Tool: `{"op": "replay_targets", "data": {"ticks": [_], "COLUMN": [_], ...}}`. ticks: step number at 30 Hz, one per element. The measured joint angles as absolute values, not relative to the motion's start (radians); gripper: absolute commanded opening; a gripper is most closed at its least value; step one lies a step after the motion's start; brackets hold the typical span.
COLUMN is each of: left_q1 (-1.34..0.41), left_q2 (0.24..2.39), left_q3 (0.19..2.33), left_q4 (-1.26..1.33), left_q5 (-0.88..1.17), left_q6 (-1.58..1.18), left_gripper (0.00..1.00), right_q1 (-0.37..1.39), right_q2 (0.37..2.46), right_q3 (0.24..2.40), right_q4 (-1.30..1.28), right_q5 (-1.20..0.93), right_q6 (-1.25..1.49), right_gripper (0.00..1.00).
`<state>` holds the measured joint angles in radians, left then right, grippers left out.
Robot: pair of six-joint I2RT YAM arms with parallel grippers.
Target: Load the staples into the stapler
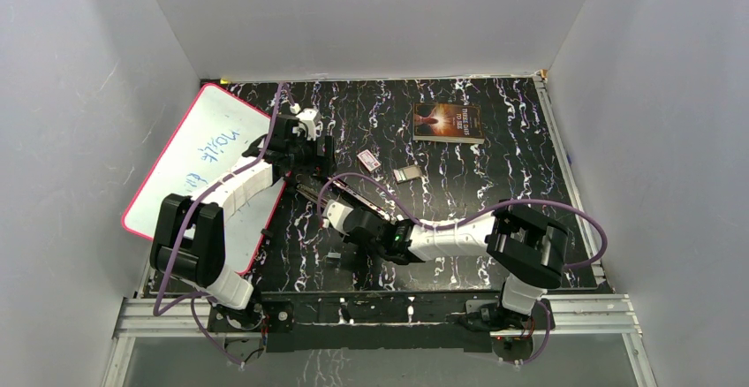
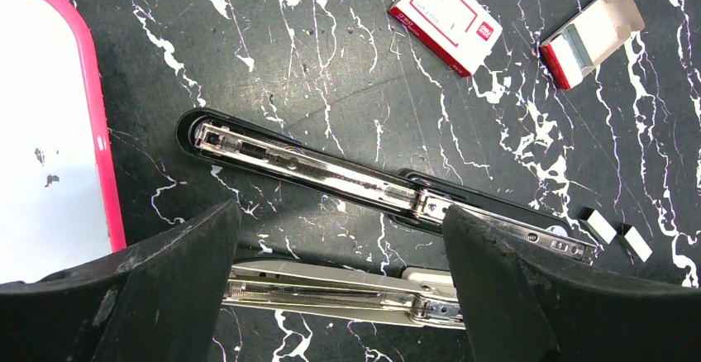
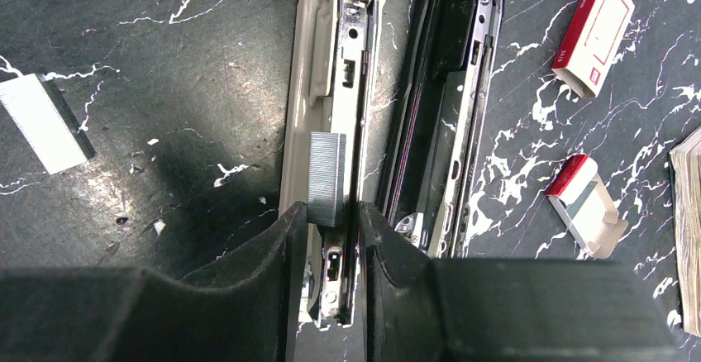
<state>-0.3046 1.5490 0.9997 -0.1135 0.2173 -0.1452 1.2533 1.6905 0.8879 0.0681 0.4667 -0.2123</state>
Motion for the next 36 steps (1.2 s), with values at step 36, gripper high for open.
{"op": "replay_targets", "data": {"ticks": [36], "left_q1": [-0.305], "left_q2": [1.549], "left_q3": [1.000], "left_q4": [-0.113], "left_q5": [0.217], "left_q6": [-0.145], "left_gripper": [0.92], "right_q1": [1.189], "right_q2": [1.613], "right_q3": [0.835], "right_q4": [0.119], "right_q5": [0.353], "right_q6": [-0.070], "right_gripper": [0.20]}}
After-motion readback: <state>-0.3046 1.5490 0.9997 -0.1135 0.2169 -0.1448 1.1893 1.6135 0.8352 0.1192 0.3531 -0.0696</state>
